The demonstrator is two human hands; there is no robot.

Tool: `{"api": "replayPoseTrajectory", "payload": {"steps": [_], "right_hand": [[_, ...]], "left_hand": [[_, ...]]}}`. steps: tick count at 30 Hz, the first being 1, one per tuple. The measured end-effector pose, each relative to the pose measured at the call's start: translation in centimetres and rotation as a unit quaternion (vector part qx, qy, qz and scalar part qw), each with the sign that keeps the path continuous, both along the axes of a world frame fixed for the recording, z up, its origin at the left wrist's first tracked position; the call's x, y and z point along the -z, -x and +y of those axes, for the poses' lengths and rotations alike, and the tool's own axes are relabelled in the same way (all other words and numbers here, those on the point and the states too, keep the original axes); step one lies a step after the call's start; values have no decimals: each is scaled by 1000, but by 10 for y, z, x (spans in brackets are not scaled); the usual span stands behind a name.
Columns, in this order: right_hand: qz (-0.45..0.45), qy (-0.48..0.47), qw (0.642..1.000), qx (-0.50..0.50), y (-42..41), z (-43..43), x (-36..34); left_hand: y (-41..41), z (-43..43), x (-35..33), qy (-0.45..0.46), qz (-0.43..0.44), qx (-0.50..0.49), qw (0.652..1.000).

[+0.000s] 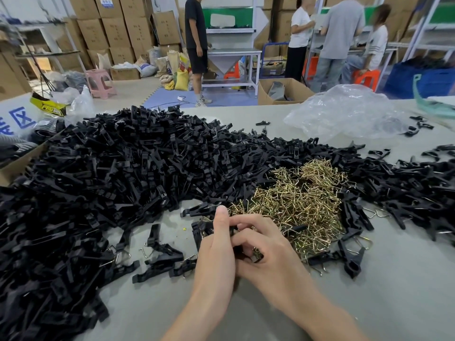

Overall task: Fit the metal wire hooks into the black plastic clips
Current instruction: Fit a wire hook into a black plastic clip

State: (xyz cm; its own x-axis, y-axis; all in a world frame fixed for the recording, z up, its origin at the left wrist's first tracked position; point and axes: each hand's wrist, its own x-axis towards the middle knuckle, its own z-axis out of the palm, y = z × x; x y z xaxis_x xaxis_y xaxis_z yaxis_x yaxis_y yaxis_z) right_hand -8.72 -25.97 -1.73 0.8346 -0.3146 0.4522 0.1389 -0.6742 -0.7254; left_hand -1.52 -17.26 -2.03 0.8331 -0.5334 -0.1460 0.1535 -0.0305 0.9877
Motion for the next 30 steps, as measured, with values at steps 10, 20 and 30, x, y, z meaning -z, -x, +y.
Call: {"api": "replayPoseTrajectory", "payload": {"steps": [10,20,30], "right_hand": [[-16,70,997,22,3,-3,-4],[14,60,998,-4,8,0,1],[17,13,1000,-21,7,-1,3]], "left_hand": [[-1,0,-6,18,81,3,997],[-2,0,-3,8,48,-21,999],[-3,1,-3,-2,42,-27,999]]}}
